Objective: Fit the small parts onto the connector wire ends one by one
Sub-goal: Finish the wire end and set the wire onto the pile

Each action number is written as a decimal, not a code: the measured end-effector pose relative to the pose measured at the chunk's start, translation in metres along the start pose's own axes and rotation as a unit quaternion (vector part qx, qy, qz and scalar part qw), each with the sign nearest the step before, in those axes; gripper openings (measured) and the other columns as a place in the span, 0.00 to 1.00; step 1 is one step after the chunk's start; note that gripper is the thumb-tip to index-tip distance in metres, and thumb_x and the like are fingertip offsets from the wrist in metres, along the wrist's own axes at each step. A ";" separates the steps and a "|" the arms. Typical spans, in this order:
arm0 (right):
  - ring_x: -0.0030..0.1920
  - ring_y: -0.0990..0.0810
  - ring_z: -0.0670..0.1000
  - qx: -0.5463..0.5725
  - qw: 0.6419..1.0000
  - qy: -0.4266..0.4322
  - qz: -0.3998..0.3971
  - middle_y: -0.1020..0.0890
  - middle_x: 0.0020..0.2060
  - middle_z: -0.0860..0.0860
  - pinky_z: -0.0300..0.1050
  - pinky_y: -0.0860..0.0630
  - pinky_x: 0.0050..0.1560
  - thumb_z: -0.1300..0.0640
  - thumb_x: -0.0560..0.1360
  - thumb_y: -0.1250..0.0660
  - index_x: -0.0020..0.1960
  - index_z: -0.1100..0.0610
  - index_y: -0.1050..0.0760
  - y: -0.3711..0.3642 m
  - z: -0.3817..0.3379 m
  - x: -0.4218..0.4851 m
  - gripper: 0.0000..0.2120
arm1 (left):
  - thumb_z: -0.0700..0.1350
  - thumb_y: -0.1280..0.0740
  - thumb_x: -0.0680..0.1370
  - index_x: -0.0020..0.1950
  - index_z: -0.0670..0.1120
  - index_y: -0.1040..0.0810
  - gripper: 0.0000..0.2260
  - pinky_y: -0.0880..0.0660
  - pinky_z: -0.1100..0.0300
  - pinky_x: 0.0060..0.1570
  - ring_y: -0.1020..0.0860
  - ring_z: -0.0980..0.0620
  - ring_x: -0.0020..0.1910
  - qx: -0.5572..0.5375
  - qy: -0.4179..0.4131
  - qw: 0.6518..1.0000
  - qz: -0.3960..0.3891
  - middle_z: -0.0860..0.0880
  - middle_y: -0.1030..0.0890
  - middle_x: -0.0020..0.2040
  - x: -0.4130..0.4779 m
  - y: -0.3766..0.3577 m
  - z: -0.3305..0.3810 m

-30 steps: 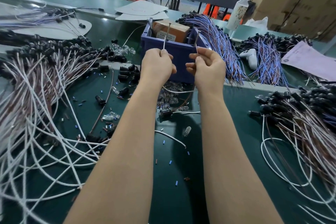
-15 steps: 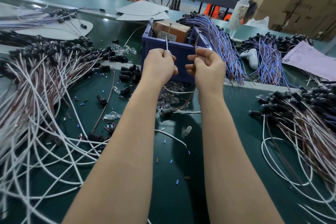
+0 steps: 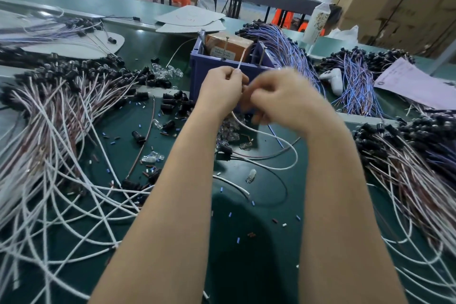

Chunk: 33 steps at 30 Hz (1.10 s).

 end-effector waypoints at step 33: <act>0.27 0.24 0.45 0.095 0.983 0.122 0.100 0.22 0.29 0.46 0.40 0.27 0.36 0.56 0.80 0.39 0.46 0.54 0.26 0.002 -0.065 0.017 0.05 | 0.45 0.39 0.81 0.42 0.46 0.23 0.10 0.30 0.67 0.34 0.29 0.61 0.30 -0.117 -0.108 0.971 0.177 0.54 0.26 0.33 -0.020 0.086 0.073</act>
Point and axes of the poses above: each hand's wrist, its own x-axis towards the middle knuckle, its own y-axis out of the back of the hand, z = x × y, the point moved 9 cm from there along x, towards the middle knuckle
